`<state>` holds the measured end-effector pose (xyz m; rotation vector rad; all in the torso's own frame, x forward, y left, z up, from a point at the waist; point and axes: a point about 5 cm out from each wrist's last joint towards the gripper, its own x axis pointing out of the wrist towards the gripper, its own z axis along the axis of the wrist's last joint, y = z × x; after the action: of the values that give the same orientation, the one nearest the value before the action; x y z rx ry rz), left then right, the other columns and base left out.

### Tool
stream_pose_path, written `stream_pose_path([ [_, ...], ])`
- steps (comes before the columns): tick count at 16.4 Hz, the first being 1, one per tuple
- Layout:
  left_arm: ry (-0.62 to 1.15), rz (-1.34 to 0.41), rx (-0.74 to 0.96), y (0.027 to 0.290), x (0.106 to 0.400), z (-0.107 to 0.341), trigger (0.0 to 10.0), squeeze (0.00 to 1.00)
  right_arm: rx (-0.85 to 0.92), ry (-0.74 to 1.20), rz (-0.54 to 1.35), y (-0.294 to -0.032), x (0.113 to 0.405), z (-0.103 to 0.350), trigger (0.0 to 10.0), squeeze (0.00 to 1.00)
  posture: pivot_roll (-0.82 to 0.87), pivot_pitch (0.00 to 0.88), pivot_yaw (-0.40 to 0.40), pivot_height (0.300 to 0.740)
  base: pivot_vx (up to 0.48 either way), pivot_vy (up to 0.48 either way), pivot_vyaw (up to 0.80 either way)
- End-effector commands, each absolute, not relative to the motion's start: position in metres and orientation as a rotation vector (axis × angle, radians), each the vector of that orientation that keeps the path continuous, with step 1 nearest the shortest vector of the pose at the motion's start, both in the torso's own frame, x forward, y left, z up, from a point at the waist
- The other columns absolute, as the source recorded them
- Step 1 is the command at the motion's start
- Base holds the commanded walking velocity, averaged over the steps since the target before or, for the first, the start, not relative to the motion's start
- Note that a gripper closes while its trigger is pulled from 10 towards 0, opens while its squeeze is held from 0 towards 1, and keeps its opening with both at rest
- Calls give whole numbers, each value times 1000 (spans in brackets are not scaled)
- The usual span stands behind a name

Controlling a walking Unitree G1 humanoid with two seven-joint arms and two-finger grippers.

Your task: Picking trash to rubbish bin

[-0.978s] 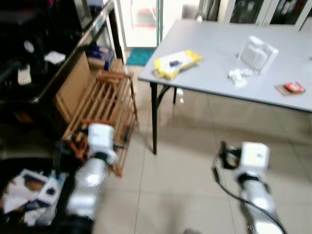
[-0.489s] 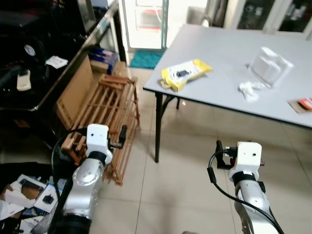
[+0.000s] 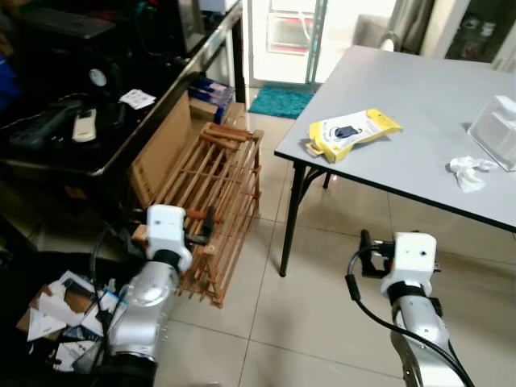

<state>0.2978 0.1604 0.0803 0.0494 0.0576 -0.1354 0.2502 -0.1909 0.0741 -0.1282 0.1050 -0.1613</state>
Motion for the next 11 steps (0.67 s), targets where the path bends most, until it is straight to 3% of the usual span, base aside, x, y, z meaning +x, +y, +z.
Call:
stream_pose_path([
  [1,57,-129,55,163,297,81,10000,0,-129,105,-168,-193,248,73,10000,0,-61,78,22,740,0,0,0],
  [6,56,-133,47,161,297,81,10000,0,-129,100,-158,-191,249,73,10000,0,-61,76,23,740,0,0,0],
  [8,50,-146,50,161,297,82,10000,0,-126,100,-158,-191,248,73,10000,0,-62,75,24,740,0,0,563],
  [11,51,-149,57,161,297,82,10000,0,-125,106,-162,-191,246,71,10000,0,-65,76,27,740,274,0,369],
])
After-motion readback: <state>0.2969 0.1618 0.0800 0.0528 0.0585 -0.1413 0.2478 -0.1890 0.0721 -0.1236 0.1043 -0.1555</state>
